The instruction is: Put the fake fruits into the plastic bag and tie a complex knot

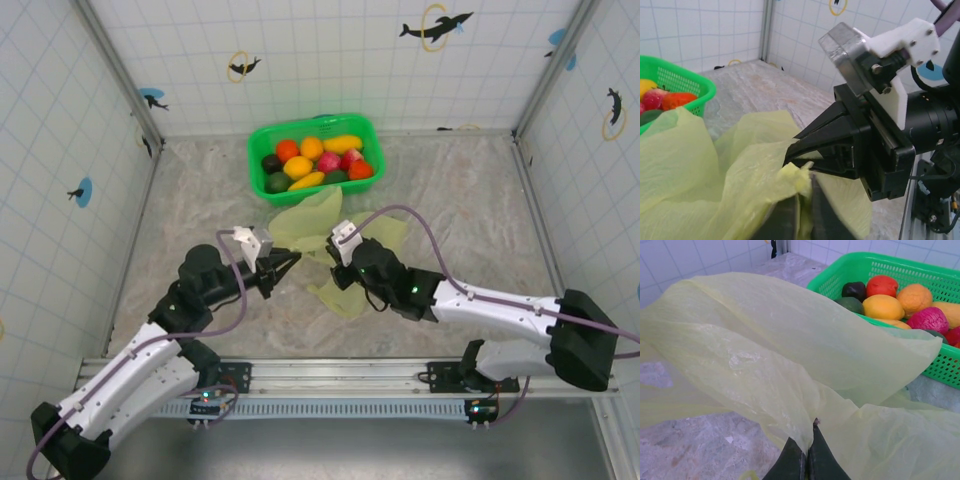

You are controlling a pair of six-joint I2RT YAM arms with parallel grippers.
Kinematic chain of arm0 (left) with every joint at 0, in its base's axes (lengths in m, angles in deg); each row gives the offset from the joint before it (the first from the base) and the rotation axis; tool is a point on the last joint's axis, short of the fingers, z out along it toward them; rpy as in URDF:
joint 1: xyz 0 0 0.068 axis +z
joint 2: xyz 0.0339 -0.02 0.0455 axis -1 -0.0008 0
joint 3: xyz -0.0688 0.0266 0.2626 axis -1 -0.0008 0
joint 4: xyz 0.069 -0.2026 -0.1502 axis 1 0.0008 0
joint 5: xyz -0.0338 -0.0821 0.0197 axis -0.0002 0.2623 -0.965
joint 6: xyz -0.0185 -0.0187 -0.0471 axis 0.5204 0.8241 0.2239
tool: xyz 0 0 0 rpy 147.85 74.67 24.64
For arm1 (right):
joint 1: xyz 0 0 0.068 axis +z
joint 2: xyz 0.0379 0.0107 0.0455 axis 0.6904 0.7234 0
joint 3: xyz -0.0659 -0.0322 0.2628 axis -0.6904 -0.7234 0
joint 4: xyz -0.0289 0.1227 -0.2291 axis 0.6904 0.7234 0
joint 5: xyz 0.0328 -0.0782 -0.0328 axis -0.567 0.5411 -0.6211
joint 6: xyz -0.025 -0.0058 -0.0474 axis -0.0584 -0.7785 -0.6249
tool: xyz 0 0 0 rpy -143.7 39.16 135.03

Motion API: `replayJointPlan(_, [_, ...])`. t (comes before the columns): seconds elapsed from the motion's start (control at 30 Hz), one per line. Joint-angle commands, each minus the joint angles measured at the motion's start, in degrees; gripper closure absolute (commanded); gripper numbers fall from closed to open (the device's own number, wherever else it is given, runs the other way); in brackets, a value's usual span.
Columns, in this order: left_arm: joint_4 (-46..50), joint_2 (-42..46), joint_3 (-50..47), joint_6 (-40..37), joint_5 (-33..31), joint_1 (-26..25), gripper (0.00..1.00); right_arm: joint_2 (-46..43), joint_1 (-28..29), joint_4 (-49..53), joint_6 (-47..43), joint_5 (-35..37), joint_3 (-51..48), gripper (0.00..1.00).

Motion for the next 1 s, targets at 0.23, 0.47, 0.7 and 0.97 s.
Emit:
replayJointPlan(0.23, [-12.8, 0.12, -5.65, 18.9, -2.51, -0.21, 0.33, -4.01, -0.1, -8.41, 0.67, -1.86, -3.84, 1.0])
replayJointPlan(0.47, [-8.47, 1.45, -5.02, 29.26, -10.89, -0.21, 0.02, -6.25, 1.3, -12.57, 0.14, 0.85, -7.63, 1.0])
replayJointPlan(0.7, [4.96, 2.13, 0.32, 37.03, -19.72, -0.25, 0.03, -7.12, 2.27, -13.63, -0.86, 2.59, -9.19, 1.0])
replayJointPlan(0.97, [16.96, 0.73, 11.97, 33.18, -14.13, -0.21, 0.02, -8.44, 2.24, -15.27, -3.34, 5.07, -10.43, 1.0])
